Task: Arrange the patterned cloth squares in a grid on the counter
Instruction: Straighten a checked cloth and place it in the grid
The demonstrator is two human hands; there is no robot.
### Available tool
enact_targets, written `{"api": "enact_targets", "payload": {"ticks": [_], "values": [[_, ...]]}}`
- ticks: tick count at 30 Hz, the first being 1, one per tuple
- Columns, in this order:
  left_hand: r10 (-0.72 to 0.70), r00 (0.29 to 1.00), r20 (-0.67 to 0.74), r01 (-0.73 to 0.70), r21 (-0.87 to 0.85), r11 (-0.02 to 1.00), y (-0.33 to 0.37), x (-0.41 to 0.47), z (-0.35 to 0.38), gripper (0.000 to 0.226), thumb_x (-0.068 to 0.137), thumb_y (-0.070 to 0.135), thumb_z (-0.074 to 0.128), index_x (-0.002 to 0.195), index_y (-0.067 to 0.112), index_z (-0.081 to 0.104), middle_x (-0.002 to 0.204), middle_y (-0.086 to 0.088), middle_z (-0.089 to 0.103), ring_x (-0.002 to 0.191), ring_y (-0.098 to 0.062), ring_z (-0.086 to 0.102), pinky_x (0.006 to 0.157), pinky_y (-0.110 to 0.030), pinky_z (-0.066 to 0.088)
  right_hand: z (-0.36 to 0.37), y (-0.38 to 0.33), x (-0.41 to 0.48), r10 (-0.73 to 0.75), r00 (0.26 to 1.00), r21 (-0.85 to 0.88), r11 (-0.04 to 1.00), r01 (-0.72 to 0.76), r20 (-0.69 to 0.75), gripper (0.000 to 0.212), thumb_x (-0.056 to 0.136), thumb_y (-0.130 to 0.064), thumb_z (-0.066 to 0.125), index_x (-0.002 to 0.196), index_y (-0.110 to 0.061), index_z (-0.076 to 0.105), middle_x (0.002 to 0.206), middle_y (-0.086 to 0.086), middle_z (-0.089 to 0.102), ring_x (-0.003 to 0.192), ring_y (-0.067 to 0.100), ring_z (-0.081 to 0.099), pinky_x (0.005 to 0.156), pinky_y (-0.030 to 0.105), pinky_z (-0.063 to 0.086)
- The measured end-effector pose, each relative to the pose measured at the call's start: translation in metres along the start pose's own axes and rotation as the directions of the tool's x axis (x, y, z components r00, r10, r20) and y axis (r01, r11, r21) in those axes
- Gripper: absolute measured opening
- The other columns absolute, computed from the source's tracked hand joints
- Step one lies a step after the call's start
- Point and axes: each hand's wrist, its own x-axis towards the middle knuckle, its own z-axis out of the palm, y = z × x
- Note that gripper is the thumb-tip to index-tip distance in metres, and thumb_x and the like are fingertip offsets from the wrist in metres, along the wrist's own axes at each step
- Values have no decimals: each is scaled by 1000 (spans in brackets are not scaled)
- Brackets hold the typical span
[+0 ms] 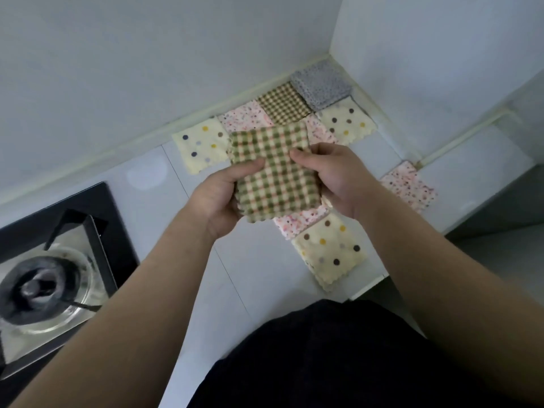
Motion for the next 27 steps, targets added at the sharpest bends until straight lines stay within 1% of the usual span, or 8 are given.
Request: {"api": "enact_targets", "payload": {"ticks": [5, 10, 13, 17, 20, 22, 25, 27], "values": [[9, 1000, 18, -9, -2, 1000, 0, -12, 7, 38, 92, 37, 68, 122, 14, 69, 114, -4, 76, 104, -24, 73, 96, -42, 55, -2, 3, -17, -24, 1000, 20, 1000, 24, -7, 25, 92, -10, 72, 116, -11, 68, 103, 2, 78, 95, 20, 76, 88, 41, 61], [97, 993, -66, -93, 54, 994, -8, -17, 12, 32, 95, 35, 67, 119, 15, 69, 111, -1, 77, 101, -18, 74, 95, -39, 55, -4, -1, -18, -8, 1000, 43, 999, 7, 11, 23, 83, 1, 70, 104, -6, 69, 109, 13, 76, 105, 35, 72, 98, 54, 55], [206, 972, -110, -195, 97, 976, -12, -18, 12, 29, 97, 30, 65, 121, 14, 68, 110, 0, 77, 102, -17, 74, 94, -37, 55, -2, -2, -18, 0, 1000, 54, 999, 0, -3, 31, 77, 8, 66, 104, -7, 68, 107, 14, 77, 103, 35, 73, 94, 54, 57], [332, 921, -205, -297, 187, 937, -19, -20, 20, 20, 97, 30, 67, 113, 17, 69, 102, 3, 78, 92, -15, 76, 80, -33, 58, 2, 2, -19, 8, 999, 105, 995, -3, -46, 46, 73, 11, 64, 117, -4, 64, 110, 13, 75, 104, 34, 72, 91, 52, 58], [394, 881, -261, -321, 280, 905, -25, -18, 26, 18, 96, 33, 68, 109, 21, 69, 99, 5, 78, 89, -14, 75, 80, -36, 61, 4, 3, -22, 33, 999, 119, 992, -36, 27, 36, 81, -15, 77, 117, -10, 70, 107, 8, 77, 104, 29, 73, 93, 47, 57], [404, 873, -272, -316, 314, 895, -28, -18, 29, 17, 94, 34, 69, 107, 22, 69, 99, 5, 78, 90, -16, 75, 85, -40, 61, 5, 6, -23, 99, 991, 118, 987, -109, 91, 49, 81, -46, 81, 116, -13, 72, 107, 6, 78, 100, 28, 75, 93, 46, 56], [390, 873, -294, -303, 302, 904, -31, -18, 35, 14, 93, 30, 71, 105, 22, 70, 95, 5, 78, 88, -16, 75, 86, -42, 62, 8, 13, -20, 159, 987, 35, 987, -159, -9, 76, 70, -73, 76, 116, -13, 70, 104, 6, 78, 93, 28, 76, 90, 48, 59], [360, 881, -306, -282, 271, 920, -32, -19, 39, 16, 92, 31, 71, 104, 21, 71, 95, 4, 78, 88, -18, 76, 86, -43, 61, 9, 19, -19, 61, 991, -90, 993, -72, -120, 66, 82, -72, 65, 109, -12, 70, 101, 4, 77, 90, 24, 75, 87, 43, 61]]}}
